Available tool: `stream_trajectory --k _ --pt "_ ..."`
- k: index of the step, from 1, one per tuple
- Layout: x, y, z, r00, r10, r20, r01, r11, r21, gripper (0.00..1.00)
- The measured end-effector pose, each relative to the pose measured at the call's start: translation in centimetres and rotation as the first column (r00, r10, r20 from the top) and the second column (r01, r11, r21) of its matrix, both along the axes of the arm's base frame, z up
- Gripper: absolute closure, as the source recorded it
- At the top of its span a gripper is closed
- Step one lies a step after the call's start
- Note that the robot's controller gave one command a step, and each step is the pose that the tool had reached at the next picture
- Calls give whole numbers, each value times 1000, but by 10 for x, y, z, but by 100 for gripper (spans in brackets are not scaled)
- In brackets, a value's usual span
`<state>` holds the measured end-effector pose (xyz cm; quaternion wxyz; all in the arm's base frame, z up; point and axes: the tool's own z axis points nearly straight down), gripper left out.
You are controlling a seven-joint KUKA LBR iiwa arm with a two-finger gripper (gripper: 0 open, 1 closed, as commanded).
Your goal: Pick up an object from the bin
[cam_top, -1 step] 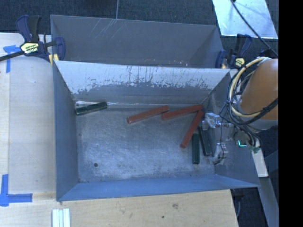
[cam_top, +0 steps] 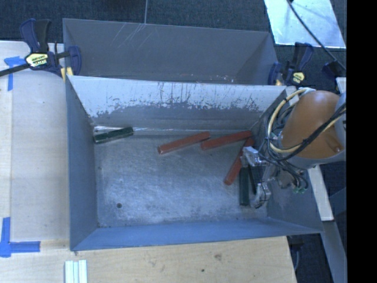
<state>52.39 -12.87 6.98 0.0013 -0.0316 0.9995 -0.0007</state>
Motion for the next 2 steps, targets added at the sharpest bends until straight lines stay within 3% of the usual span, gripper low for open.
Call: stream_trajectory --k 1,2 --pt "-2 75 2 903 430 3 -430 903 0 0" --pt "3 75 7 903 429 19 -429 903 -6 100"
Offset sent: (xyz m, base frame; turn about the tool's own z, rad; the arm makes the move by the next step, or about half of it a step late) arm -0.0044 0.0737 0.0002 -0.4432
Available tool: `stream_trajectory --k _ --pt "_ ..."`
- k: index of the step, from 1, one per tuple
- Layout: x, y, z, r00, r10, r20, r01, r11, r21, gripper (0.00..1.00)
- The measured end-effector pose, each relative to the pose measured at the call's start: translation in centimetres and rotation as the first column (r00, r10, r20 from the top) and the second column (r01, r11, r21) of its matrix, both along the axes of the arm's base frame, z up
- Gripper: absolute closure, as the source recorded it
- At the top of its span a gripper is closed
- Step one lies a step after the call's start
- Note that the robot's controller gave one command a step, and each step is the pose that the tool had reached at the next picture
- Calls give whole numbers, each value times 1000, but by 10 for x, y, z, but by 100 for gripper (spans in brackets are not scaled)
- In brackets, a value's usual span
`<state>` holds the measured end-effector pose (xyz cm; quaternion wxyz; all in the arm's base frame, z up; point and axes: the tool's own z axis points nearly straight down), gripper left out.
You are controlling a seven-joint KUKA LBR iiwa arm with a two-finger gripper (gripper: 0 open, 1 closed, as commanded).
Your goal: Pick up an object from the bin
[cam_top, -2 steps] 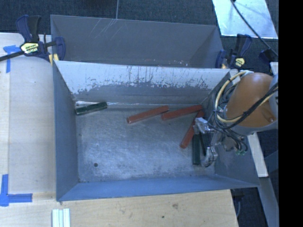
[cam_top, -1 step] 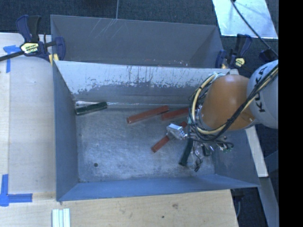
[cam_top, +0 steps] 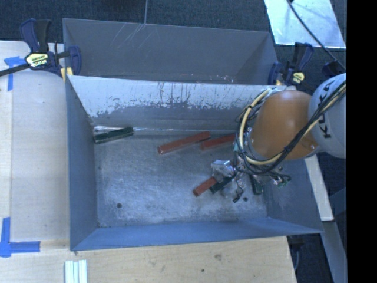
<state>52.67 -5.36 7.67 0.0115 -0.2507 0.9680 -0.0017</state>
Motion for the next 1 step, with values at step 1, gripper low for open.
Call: stream_trajectory --k 1 --pt "9 10 95 1000 10 -10 -10 1000 -3 100"
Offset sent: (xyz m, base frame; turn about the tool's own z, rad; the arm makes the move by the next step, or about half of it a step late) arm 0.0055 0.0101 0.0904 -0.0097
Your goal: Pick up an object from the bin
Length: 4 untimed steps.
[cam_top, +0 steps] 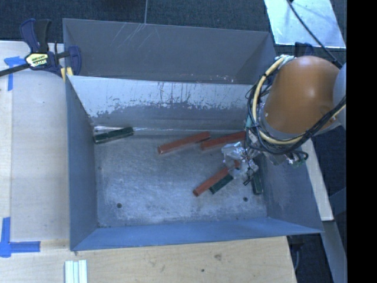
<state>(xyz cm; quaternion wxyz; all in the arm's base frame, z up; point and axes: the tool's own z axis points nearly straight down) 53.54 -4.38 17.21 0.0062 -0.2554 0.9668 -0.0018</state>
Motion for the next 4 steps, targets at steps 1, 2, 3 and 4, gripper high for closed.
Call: stream_trajectory --k 1,2,3,4 --pt "-10 -56 -41 973 229 -14 -229 974 0 100" --pt "10 -62 22 968 252 -3 -252 968 -4 100" --pt "8 -61 18 968 250 -10 -250 968 0 0" --pt "39 -6 -92 928 372 -14 -372 928 5 0"
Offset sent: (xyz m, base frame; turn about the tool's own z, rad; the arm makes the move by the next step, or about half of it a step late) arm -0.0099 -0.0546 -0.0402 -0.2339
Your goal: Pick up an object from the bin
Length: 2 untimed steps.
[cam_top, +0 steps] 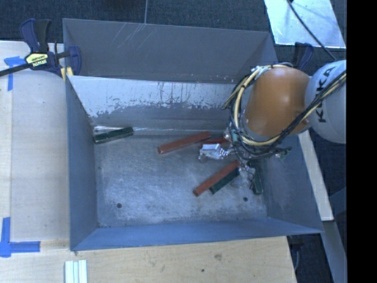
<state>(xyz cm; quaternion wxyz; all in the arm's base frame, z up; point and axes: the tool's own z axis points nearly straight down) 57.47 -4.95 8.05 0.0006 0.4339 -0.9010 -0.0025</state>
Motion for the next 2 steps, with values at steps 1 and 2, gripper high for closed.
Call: stream_trajectory --k 1,2 --pt "1 -3 5 1000 -5 6 5 1000 -2 100" --pt "3 16 128 999 44 15 -44 999 -4 100"
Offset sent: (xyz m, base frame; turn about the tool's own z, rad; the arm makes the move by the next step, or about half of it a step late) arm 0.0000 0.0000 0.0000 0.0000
